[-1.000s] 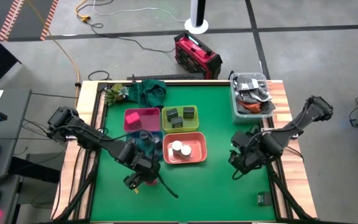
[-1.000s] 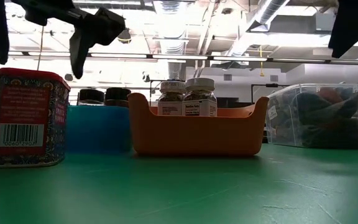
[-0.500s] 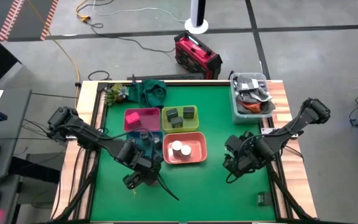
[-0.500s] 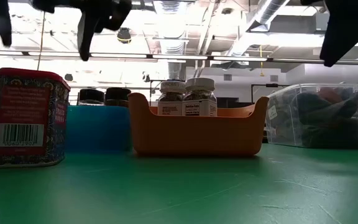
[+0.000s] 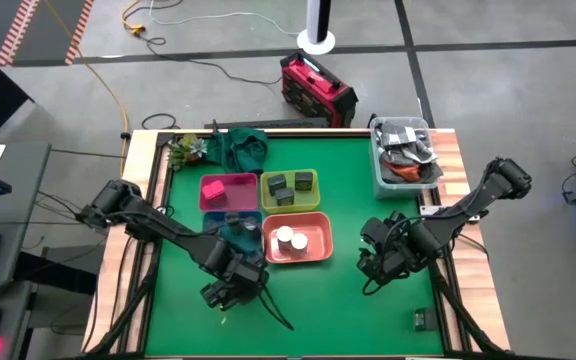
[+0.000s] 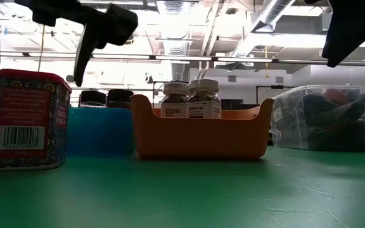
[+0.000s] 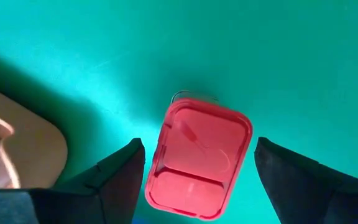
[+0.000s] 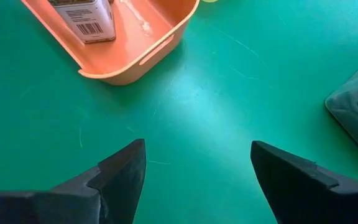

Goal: Sort spices by type
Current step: Put the red seasoning can into the pink bin

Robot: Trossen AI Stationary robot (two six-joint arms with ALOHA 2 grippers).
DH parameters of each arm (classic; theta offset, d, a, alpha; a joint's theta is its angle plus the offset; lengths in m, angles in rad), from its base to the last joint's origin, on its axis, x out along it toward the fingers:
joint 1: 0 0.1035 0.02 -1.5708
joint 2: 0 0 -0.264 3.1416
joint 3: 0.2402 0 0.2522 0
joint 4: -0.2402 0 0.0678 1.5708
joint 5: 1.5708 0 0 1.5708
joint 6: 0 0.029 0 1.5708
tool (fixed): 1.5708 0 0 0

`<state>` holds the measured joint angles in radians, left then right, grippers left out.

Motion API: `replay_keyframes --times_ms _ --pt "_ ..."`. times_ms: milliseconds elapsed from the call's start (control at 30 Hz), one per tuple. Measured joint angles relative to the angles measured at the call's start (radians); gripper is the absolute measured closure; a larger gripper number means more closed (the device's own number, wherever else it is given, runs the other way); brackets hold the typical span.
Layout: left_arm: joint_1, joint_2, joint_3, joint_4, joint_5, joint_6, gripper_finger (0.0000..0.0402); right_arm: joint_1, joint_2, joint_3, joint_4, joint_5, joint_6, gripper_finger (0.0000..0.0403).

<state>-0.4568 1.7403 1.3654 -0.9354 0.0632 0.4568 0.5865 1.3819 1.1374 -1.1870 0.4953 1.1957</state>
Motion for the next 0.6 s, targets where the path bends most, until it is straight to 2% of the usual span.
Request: replay_keyframes --times_ms 333,600 --pt "0.004 0.013 -0.002 -0.015 -0.003 0.042 0.0110 0.000 0.000 0.000 0.006 0.003 -0.027 0.0086" --pt "0.003 0.013 -0.099 0.079 -0.020 0.040 0.0110 0.000 0.000 0.000 0.018 0.022 -0.029 0.0086"
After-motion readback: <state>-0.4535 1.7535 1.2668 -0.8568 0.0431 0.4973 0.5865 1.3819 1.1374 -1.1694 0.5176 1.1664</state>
